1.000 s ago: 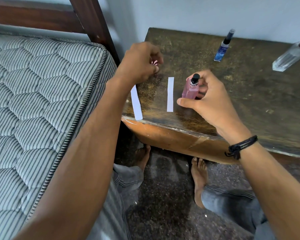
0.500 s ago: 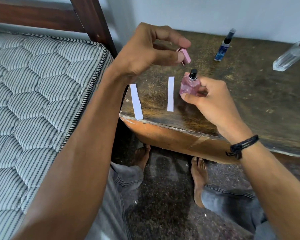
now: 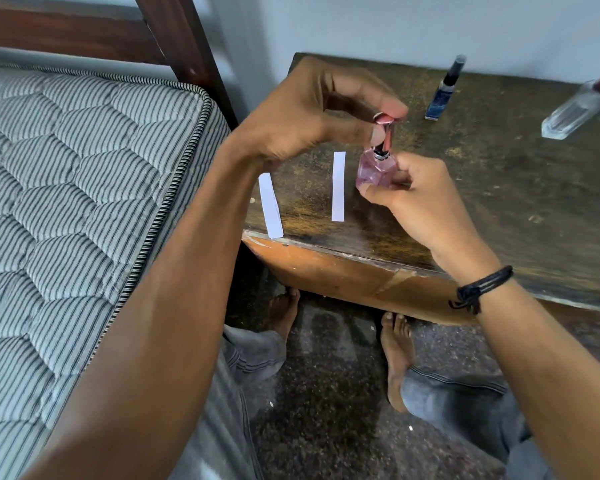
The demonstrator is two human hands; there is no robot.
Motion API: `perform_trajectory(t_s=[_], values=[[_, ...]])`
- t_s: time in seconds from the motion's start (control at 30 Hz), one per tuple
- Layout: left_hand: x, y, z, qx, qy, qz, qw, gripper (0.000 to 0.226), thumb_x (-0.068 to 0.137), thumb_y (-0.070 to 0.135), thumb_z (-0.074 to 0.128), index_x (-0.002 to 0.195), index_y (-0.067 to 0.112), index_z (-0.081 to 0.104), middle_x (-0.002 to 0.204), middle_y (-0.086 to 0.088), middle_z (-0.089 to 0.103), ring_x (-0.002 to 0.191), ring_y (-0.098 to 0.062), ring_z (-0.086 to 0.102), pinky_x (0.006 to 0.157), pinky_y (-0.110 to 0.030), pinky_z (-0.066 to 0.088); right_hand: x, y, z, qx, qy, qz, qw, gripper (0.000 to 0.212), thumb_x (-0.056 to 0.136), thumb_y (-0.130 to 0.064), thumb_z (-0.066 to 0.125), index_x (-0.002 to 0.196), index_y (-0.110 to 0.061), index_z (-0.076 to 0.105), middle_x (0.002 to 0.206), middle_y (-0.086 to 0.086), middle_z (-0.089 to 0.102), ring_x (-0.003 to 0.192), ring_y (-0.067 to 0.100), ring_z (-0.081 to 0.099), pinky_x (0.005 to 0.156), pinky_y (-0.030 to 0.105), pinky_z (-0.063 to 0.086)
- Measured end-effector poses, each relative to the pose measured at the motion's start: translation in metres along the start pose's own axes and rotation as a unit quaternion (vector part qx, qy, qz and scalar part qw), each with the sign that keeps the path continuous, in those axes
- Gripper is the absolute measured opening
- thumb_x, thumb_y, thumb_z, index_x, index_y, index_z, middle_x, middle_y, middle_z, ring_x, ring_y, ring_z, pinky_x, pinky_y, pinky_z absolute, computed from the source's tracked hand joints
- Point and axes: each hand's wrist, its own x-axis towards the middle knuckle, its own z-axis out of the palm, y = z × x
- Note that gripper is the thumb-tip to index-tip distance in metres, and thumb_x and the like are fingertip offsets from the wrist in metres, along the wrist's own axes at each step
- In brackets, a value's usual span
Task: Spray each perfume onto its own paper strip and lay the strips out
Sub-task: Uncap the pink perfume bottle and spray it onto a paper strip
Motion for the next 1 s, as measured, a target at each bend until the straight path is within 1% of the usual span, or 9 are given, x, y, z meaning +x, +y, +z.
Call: perform_trajectory(t_s=[0.07, 0.2, 0.37, 0.53, 0.73, 0.83, 0.9, 0.93, 1.0], values=[[-0.0006, 0.0002, -0.0006, 0.003, -0.002, -0.002, 1.000, 0.036, 0.081, 0.009, 0.082, 0.115, 0.002, 0.072, 0.112, -0.010, 0.071, 0.104, -0.026, 0.069, 0.091, -0.035, 0.056, 0.0001, 0.0003, 0.0003, -0.001, 0.001, -0.001, 1.000, 0.019, 0.090, -0.019, 0.076, 0.087, -0.037, 0.070, 0.090, -0.012, 0.075, 0.080, 0.000, 0.064, 0.073, 0.020, 0.044], [-0.0002, -0.0017, -0.0008, 0.009, -0.017, -0.013, 1.000, 0.035, 0.081, 0.009, 0.083, 0.114, 0.004, 0.072, 0.113, -0.010, 0.072, 0.106, -0.031, 0.069, 0.094, -0.038, 0.057, 0.0012, 0.0014, 0.0007, 0.002, 0.006, 0.004, 1.000, 0.015, 0.090, -0.020, 0.077, 0.089, -0.035, 0.072, 0.091, -0.011, 0.075, 0.084, 0.004, 0.066, 0.074, 0.022, 0.045], [0.0009, -0.0015, 0.0014, 0.040, -0.028, -0.015, 0.999, 0.037, 0.081, 0.008, 0.082, 0.115, 0.000, 0.071, 0.112, -0.011, 0.073, 0.105, -0.028, 0.071, 0.094, -0.038, 0.058, 0.0022, 0.0032, 0.0010, -0.001, 0.006, 0.011, 1.000, 0.011, 0.090, -0.020, 0.076, 0.097, -0.029, 0.075, 0.091, -0.012, 0.074, 0.080, -0.003, 0.064, 0.073, 0.021, 0.043], [0.0019, -0.0015, 0.0032, 0.054, -0.038, -0.013, 0.998, 0.033, 0.082, 0.008, 0.081, 0.113, 0.003, 0.072, 0.113, -0.016, 0.071, 0.105, -0.029, 0.071, 0.098, -0.045, 0.056, 0.0029, 0.0032, 0.0010, -0.003, 0.010, 0.014, 1.000, 0.010, 0.089, -0.021, 0.076, 0.098, -0.026, 0.076, 0.093, -0.010, 0.076, 0.086, 0.004, 0.066, 0.077, 0.023, 0.046], [0.0028, -0.0026, 0.0036, 0.073, -0.038, -0.022, 0.996, 0.033, 0.082, 0.008, 0.082, 0.113, 0.004, 0.072, 0.112, -0.010, 0.072, 0.104, -0.023, 0.071, 0.097, -0.038, 0.057, 0.0029, 0.0033, 0.0012, -0.005, 0.013, 0.014, 1.000, 0.008, 0.089, -0.021, 0.077, 0.095, -0.026, 0.076, 0.090, -0.009, 0.074, 0.085, 0.007, 0.066, 0.078, 0.026, 0.047], [0.0037, -0.0028, 0.0051, 0.082, -0.042, -0.024, 0.995, 0.033, 0.082, 0.007, 0.082, 0.113, 0.002, 0.072, 0.110, -0.009, 0.072, 0.103, -0.022, 0.072, 0.097, -0.040, 0.057, 0.0025, 0.0026, 0.0014, -0.008, 0.013, 0.012, 1.000, 0.010, 0.089, -0.020, 0.077, 0.090, -0.029, 0.074, 0.092, -0.008, 0.073, 0.086, 0.005, 0.066, 0.080, 0.028, 0.049], [0.0040, -0.0029, 0.0060, 0.087, -0.045, -0.022, 0.995, 0.033, 0.081, 0.006, 0.082, 0.113, 0.001, 0.072, 0.107, -0.007, 0.073, 0.102, -0.023, 0.072, 0.097, -0.043, 0.057, 0.0033, 0.0029, 0.0019, -0.005, 0.017, 0.006, 1.000, 0.016, 0.088, -0.018, 0.078, 0.084, -0.032, 0.071, 0.101, 0.000, 0.069, 0.092, 0.012, 0.066, 0.086, 0.031, 0.050], [0.0037, -0.0031, 0.0064, 0.089, -0.046, -0.021, 0.995, 0.034, 0.081, 0.005, 0.082, 0.113, 0.001, 0.071, 0.106, -0.006, 0.073, 0.101, -0.023, 0.072, 0.096, -0.044, 0.057, 0.0036, 0.0030, 0.0020, -0.008, 0.018, 0.004, 1.000, 0.017, 0.088, -0.018, 0.078, 0.085, -0.033, 0.071, 0.105, 0.001, 0.064, 0.092, 0.011, 0.065, 0.086, 0.028, 0.050], [0.0034, -0.0029, 0.0071, 0.091, -0.049, -0.022, 0.994, 0.034, 0.080, 0.004, 0.082, 0.112, 0.001, 0.071, 0.105, -0.004, 0.073, 0.100, -0.023, 0.072, 0.095, -0.044, 0.057, 0.0045, 0.0028, 0.0021, -0.021, 0.017, 0.004, 1.000, 0.010, 0.088, -0.019, 0.078, 0.092, -0.027, 0.073, 0.107, -0.001, 0.056, 0.089, 0.005, 0.060, 0.083, 0.022, 0.045]])
